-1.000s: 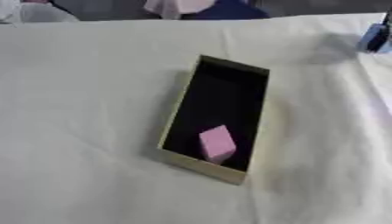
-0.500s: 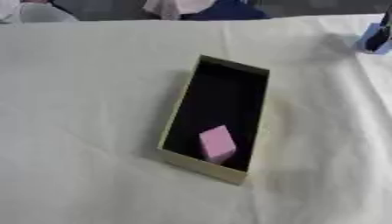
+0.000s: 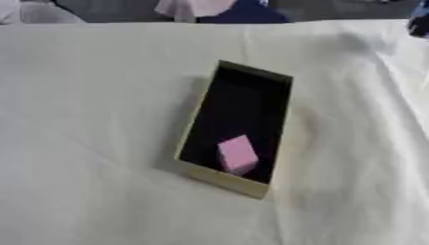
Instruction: Pick up objects on the table and place them in the box.
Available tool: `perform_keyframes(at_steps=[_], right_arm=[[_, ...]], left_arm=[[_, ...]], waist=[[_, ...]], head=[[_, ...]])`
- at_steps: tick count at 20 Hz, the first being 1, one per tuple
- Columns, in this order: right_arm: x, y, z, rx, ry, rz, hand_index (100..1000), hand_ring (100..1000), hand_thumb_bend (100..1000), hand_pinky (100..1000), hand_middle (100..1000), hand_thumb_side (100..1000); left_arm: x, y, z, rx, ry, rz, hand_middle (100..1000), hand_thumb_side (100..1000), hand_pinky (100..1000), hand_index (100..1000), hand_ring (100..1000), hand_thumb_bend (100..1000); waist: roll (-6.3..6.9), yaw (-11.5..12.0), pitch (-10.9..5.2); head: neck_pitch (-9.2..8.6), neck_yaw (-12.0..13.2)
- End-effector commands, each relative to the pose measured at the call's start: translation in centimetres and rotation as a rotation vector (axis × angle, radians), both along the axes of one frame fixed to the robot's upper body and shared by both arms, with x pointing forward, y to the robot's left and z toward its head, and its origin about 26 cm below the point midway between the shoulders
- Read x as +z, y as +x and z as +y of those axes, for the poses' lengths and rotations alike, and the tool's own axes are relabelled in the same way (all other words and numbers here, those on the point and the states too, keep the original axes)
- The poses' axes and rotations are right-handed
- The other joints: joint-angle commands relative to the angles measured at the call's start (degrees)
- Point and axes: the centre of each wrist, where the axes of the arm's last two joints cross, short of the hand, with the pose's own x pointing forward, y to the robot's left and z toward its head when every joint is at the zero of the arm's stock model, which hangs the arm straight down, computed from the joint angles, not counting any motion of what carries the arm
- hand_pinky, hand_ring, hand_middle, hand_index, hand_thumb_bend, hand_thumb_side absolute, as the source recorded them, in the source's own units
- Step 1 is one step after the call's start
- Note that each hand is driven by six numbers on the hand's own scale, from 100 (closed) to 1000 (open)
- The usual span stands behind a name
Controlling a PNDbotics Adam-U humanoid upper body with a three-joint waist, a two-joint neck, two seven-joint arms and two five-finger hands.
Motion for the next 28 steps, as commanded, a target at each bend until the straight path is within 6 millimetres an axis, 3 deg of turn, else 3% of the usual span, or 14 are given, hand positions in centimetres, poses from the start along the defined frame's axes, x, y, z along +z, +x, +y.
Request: perform_keyframes(at_steps=[1, 7, 14, 19, 24, 28], right_arm=[[3.0, -1.2, 0.2, 0.072, -0.059, -0.059, 526, 570, 100, 575, 463, 100], [2.8, -2.3, 2.3, 0.251, -0.117, -0.052, 525, 567, 100, 568, 462, 100], [1.0, -3.1, 7.2, 0.514, -0.202, 0.038, 523, 558, 100, 549, 459, 100], [-0.8, -3.4, 8.5, 0.656, -0.234, 0.104, 526, 562, 100, 567, 463, 100], [-2.2, -3.7, 10.1, 0.815, -0.265, 0.129, 526, 559, 100, 564, 463, 100], [-2.3, -3.5, 9.6, 0.892, -0.244, 0.145, 524, 560, 100, 566, 464, 100]], left_arm=[[1.2, -0.3, 0.3, 0.001, 0.032, -0.037, 749, 729, 705, 883, 748, 245], [1.2, -0.3, 0.3, -0.001, 0.035, -0.035, 749, 722, 705, 883, 748, 250], [1.2, -0.3, 0.2, -0.012, 0.045, -0.022, 749, 717, 706, 883, 748, 254], [1.0, -0.4, 0.2, -0.017, 0.05, -0.005, 749, 716, 706, 883, 748, 258], [0.9, -0.4, 0.2, -0.02, 0.054, 0.001, 749, 711, 706, 883, 748, 261], [0.9, -0.4, 0.2, -0.022, 0.055, 0.003, 749, 710, 706, 883, 748, 262]], waist=[[-0.06, -0.2, -1.62], [-0.55, -0.5, -2.66], [-1.16, -1.1, -4.22], [-1.49, -1.5, -5.55], [-1.59, -1.9, -6.45], [-1.58, -1.9, -6.69]], head=[[0.71, 0.2], [1.47, 0.3], [3.23, 0.8], [4.61, 1.2], [4.8, 1.7], [4.8, 1.8]])
